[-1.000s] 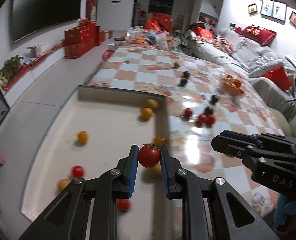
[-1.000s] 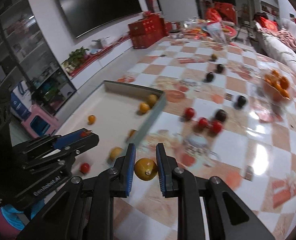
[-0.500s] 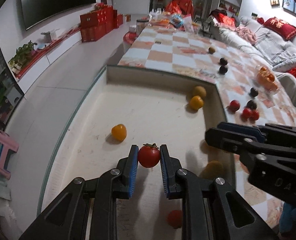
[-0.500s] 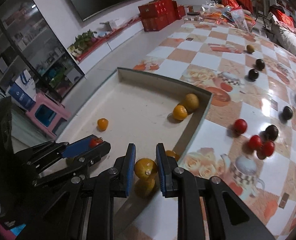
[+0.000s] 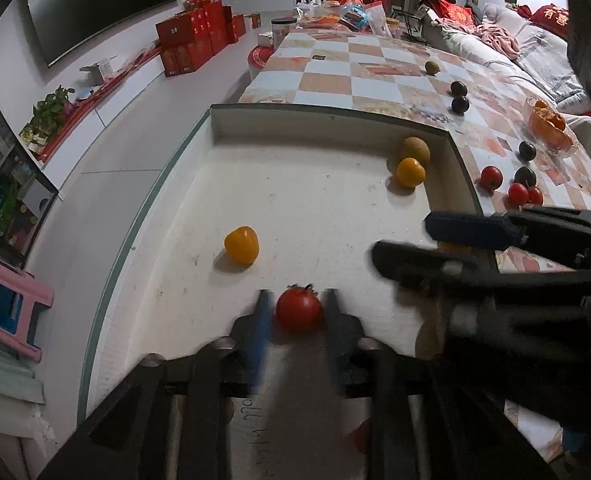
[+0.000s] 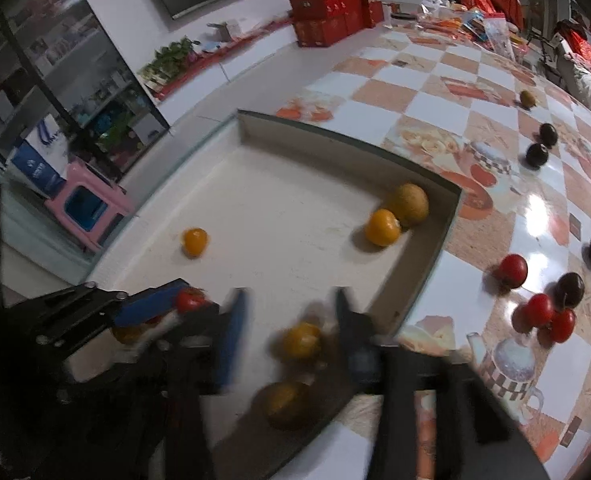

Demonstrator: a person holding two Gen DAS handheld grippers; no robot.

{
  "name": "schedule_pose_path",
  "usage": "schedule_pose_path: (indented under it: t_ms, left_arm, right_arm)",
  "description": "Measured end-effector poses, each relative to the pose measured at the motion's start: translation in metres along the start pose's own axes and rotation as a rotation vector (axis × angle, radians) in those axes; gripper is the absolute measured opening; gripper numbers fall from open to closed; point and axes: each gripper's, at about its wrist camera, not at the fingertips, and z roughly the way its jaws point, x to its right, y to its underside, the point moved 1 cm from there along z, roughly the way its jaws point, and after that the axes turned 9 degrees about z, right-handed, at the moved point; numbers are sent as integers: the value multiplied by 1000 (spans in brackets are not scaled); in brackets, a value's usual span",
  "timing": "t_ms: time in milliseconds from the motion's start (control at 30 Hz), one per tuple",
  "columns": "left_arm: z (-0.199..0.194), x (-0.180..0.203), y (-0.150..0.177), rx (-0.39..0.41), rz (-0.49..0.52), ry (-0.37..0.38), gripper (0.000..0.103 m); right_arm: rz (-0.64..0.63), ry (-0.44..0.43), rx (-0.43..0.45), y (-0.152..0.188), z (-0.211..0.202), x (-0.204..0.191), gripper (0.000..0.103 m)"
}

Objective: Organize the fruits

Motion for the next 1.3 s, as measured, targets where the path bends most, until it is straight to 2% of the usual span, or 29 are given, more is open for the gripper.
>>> schedule_pose_path:
  t_ms: [33, 67, 133, 300, 400, 500, 533, 567, 1033, 1300]
  left_arm:
    - [-3, -1, 1, 18, -10, -8, 89]
    - [-8, -3, 1, 47, -19, -20, 93]
    - [-15, -3, 1, 83, -5, -38, 94]
    - [-23, -6, 3, 81, -9, -33, 94]
    - [-27, -7, 6, 68, -22, -19, 94]
    - [-34, -6, 8, 78, -18, -22, 94]
    - [-36, -6, 9, 77, -18, -24, 96]
    - [-36, -6, 9, 74, -19, -21, 103]
    - [-51, 2, 20, 58, -3, -34, 103]
    - [-54, 5, 24, 54, 7, -32, 103]
  right_arm:
    - [0, -11, 3, 0, -1, -2, 70]
    - [-4, -5, 11, -1, -3, -4, 71]
    - [-14, 0, 18, -1, -6, -7, 72]
    - [24, -12, 45, -3, -21, -6, 80]
    - [20, 10, 56, -4, -32, -7, 84]
    - [11, 51, 50, -2, -40, -8, 95]
    - [7, 66, 40, -1, -41, -9, 103]
    - [3, 78, 34, 0, -43, -9, 103]
    - [-39, 218, 1, 12, -54, -13, 103]
    - [-34, 221, -5, 16, -56, -12, 103]
